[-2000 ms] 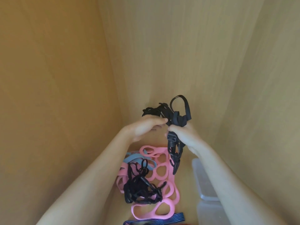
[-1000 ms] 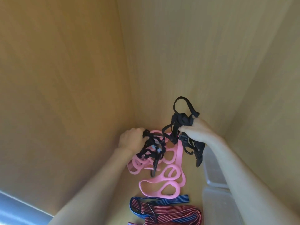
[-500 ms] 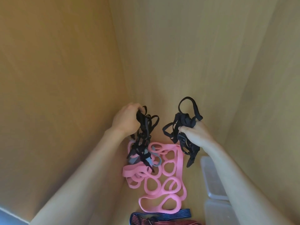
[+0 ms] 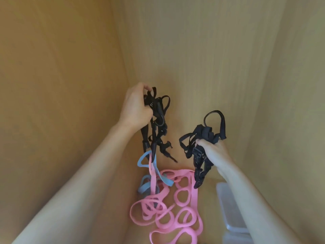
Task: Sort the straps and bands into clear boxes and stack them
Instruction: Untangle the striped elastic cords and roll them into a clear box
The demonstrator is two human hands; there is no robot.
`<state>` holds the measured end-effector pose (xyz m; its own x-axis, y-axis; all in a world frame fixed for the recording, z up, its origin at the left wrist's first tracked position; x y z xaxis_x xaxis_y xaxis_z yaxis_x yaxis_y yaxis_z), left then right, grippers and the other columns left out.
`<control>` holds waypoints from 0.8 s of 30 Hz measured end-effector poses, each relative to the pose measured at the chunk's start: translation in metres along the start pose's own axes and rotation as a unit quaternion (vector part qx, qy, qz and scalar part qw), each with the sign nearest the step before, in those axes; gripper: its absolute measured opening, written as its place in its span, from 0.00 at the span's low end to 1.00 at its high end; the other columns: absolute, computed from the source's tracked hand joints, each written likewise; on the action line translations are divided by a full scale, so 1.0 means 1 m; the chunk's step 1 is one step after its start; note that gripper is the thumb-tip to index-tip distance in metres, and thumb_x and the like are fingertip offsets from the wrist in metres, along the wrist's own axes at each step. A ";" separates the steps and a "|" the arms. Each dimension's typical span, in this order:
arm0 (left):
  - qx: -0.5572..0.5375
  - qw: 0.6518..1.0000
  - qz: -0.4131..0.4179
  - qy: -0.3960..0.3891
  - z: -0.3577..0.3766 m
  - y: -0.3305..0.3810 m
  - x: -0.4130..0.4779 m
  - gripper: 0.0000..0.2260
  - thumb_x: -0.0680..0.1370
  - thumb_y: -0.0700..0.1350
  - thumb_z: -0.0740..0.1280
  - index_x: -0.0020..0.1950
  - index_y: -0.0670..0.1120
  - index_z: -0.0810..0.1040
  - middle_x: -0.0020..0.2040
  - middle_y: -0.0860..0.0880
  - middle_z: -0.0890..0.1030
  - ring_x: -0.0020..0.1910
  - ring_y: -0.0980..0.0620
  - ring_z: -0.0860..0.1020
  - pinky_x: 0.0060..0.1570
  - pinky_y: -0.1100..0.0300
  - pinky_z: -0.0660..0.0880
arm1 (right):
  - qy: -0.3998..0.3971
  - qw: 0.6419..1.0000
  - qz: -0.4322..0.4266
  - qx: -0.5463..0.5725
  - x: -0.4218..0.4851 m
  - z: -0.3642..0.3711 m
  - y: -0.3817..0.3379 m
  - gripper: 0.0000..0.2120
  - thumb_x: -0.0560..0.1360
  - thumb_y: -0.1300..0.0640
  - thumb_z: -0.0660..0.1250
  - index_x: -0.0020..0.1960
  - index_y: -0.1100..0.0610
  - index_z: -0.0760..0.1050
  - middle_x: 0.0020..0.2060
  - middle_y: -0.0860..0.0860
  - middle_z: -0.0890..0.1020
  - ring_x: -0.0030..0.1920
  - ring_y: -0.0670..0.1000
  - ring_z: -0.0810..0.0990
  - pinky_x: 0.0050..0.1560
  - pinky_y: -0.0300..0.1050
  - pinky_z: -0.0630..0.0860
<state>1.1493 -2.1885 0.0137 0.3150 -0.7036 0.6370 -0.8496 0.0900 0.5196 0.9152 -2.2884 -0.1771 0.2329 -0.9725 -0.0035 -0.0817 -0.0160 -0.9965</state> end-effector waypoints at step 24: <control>-0.038 0.986 0.001 -0.162 0.051 0.017 -0.003 0.17 0.74 0.27 0.65 0.53 0.47 0.80 0.46 0.53 0.79 0.44 0.55 0.79 0.39 0.70 0.75 | -0.047 0.989 -0.122 0.068 -0.008 0.045 -0.071 0.13 0.63 0.52 0.84 0.44 0.50 0.83 0.41 0.42 0.87 0.42 0.39 0.85 0.42 0.37 0.76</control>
<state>1.1121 -2.2210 -0.0088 0.1502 -0.8906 0.4293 -0.8120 0.1365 0.5675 0.9630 -2.2692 -0.1101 0.3185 -0.9177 0.2373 0.1174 -0.2102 -0.9706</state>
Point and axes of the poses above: each hand's wrist, its own x-axis towards the middle knuckle, its own z-axis out of the palm, y = z × x, the point moved 9 cm from there along x, towards the middle knuckle
